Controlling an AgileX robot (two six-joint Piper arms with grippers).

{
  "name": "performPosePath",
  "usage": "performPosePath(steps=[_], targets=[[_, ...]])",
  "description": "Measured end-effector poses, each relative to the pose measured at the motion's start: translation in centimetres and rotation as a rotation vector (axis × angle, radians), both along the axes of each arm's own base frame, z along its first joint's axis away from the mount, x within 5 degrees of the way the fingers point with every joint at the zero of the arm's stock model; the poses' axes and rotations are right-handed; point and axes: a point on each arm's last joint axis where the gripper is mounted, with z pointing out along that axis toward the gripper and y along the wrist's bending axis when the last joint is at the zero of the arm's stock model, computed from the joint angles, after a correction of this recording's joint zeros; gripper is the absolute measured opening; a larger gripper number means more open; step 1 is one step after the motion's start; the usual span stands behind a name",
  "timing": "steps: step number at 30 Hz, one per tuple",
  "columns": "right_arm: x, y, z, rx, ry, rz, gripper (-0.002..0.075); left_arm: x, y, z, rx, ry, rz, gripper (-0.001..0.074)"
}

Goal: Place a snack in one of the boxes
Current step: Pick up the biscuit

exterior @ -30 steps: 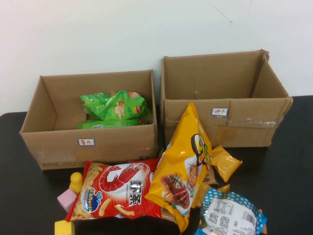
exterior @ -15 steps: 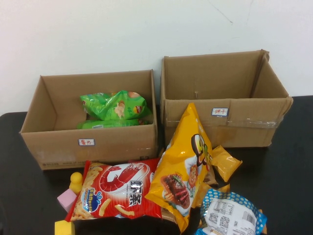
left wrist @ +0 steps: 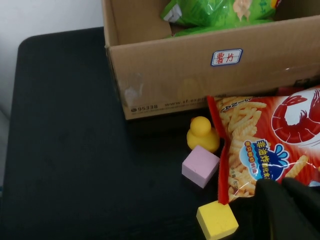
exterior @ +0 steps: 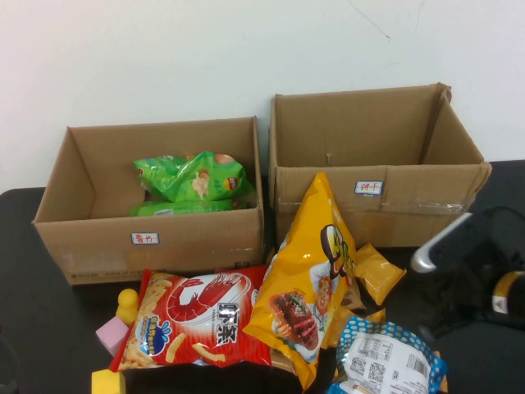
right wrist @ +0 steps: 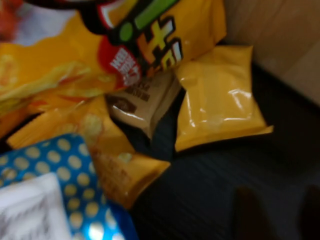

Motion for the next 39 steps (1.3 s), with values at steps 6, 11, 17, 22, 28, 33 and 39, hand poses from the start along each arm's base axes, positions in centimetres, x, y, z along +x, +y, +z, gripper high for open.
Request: performPosePath(steps=[6,11,17,22,28,33,39], targets=[[2.5,0.8,-2.2,0.053,0.066,-0.069,0.0545,0.0,0.0,0.0,0.009,-0.001,-0.006,-0.0001],[4.3,1.4,-3.1,0.079,0.074,-0.086,0.0623,0.0,0.0,0.0,0.020,-0.004,-0.013,-0.0001],[6.0,2.0,-3.9,0.092,0.075,-0.086,0.0633,0.1,0.0,-0.2,0.019,-0.015,-0.011,-0.0001],[6.9,2.5,-4.1,0.115,0.081,-0.082,0.0633,0.1,0.0,-0.1,0.019,-0.027,-0.009,-0.0001],[7.6,3.2,-5.0,0.113,0.102,-0.026,0.0634,0.2,0.0,-0.2,0.019,-0.032,-0.007,-0.0001],[8.0,3.4,-6.5,0.092,0.130,-0.012,0.0634,0.2,0.0,-0.2,0.019,-0.032,-0.008,-0.0001],[8.3,3.5,-7.2,0.053,0.133,0.031,0.0582,0.2,0.0,-0.2,0.019,-0.034,-0.007,-0.0001]])
